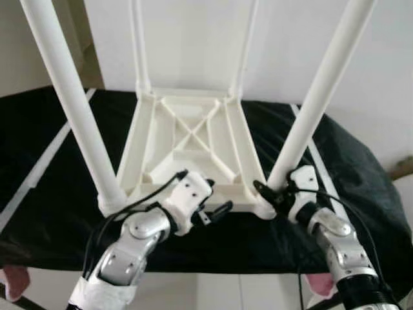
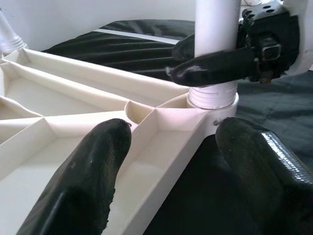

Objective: Building children table

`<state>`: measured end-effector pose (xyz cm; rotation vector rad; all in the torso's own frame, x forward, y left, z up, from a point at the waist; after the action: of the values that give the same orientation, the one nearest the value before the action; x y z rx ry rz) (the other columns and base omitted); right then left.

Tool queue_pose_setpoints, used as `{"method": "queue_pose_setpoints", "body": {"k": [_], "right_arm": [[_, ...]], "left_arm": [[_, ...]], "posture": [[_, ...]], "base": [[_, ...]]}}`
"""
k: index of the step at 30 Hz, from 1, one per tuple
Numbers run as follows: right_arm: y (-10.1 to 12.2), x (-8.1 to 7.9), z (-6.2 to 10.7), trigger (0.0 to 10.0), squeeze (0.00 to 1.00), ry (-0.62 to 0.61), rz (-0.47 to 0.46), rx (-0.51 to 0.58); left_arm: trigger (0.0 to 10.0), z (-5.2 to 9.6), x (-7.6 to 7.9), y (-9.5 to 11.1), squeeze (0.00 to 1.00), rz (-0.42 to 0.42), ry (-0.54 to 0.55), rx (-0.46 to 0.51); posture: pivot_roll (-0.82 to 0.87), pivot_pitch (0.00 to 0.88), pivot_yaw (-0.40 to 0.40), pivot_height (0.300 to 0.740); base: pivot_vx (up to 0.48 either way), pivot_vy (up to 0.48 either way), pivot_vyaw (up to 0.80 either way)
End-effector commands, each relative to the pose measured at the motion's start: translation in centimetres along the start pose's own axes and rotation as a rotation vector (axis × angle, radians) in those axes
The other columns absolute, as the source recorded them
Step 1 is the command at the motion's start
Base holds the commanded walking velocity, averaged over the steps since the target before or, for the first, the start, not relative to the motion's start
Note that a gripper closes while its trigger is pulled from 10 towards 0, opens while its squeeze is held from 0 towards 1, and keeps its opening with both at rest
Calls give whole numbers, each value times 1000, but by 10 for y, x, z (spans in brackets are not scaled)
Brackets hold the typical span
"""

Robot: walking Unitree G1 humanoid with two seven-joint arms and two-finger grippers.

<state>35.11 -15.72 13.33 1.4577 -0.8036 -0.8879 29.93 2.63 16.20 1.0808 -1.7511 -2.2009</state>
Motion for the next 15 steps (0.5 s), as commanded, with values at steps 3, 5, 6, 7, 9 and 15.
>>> {"method": "queue_pose_setpoints", "body": {"k": [3,5,6,7,9,15], "right_arm": [[0,6,2,10000,0,-110,-30,13],[1,6,2,10000,0,-149,-43,21],[1,6,2,10000,0,-149,-43,21],[-1,14,5,10000,0,-289,-48,26],[-2,17,6,10000,0,-344,-46,22],[-3,10,9,10000,0,-480,-80,56]], "left_arm": [[10000,0,-1,0,0,1,35,-14],[10000,0,-1,-1,0,3,39,-15],[10000,0,-1,-1,0,3,39,-15],[10000,1,-1,-1,0,5,42,-16],[10000,2,-1,-1,0,6,45,-17],[10000,3,-3,-2,0,5,62,-23]], "posture": [[-70,43,-74,740],[-70,48,-75,740],[-70,48,-75,740],[-66,53,-81,740],[-64,57,-82,740],[-58,73,-92,740]], "base": [[0,0,0],[0,0,0],[0,0,0],[0,0,0],[0,0,0],[0,0,0]]}}
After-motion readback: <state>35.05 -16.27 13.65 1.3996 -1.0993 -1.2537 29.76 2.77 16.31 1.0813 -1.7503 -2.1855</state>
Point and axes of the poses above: a point about 5 cm out from each wrist's last joint towards the gripper, its own z axis pointing back from the gripper into the wrist, its own y axis along the axis of the wrist's last joint, x = y × z, the point moved 5 cm from there along -z, pointing out of the wrist towards the gripper, and after that the axes turned 11 degrees about -z, right-handed, at the moved point
